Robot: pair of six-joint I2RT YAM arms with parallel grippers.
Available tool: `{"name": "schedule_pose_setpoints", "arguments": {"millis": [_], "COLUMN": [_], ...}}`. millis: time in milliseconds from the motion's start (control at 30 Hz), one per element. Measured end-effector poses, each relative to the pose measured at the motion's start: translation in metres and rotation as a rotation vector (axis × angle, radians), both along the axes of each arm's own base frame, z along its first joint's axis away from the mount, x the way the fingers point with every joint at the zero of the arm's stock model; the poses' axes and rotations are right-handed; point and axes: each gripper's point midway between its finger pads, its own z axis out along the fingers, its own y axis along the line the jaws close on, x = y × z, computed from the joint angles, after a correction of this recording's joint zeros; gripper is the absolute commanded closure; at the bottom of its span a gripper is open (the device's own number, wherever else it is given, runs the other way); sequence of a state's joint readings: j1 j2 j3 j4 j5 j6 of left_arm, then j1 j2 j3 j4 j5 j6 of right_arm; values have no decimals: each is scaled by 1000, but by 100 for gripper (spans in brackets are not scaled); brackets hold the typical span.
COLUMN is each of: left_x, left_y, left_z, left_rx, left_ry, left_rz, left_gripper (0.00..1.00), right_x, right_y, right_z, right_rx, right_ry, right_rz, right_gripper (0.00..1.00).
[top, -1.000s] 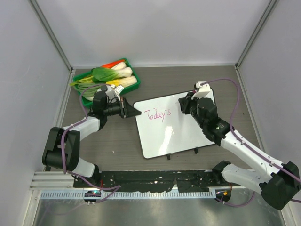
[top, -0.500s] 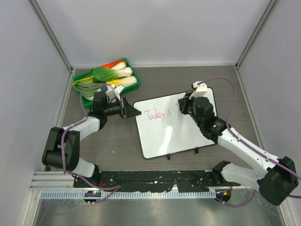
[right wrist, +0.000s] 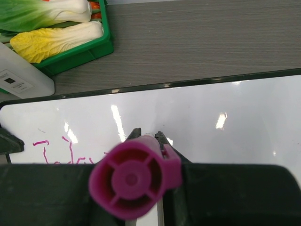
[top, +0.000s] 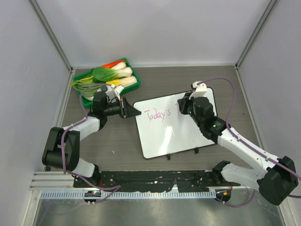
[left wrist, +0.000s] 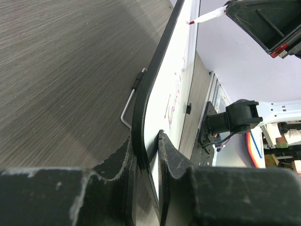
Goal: Write a sentence on the whiteboard
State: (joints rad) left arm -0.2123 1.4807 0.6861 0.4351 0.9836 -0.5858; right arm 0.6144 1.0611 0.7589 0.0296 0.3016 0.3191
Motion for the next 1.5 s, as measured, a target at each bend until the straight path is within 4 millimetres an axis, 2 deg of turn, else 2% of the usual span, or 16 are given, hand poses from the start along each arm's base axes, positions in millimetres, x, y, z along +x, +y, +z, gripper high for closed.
{"name": "schedule_pose_setpoints", "arguments": {"millis": [567,1167,1500], "left_x": [0,-1,-1], "left_y": [0,0,0], "left_z": [-1,-2,-2], "left_rx": [1,4,6], "left_ry": [4,7,0], "left_rz": [0,0,-2], "left_gripper": [100,100,100], "right_x": [-9,-40,-45], "right_y": [2,-2,5], "right_z": [-8,-35,-33], "right_rx": [-3,-5,35], "right_ry": [25,111,127], "right_rz": [39,97,125], "right_gripper": [99,99,99]}}
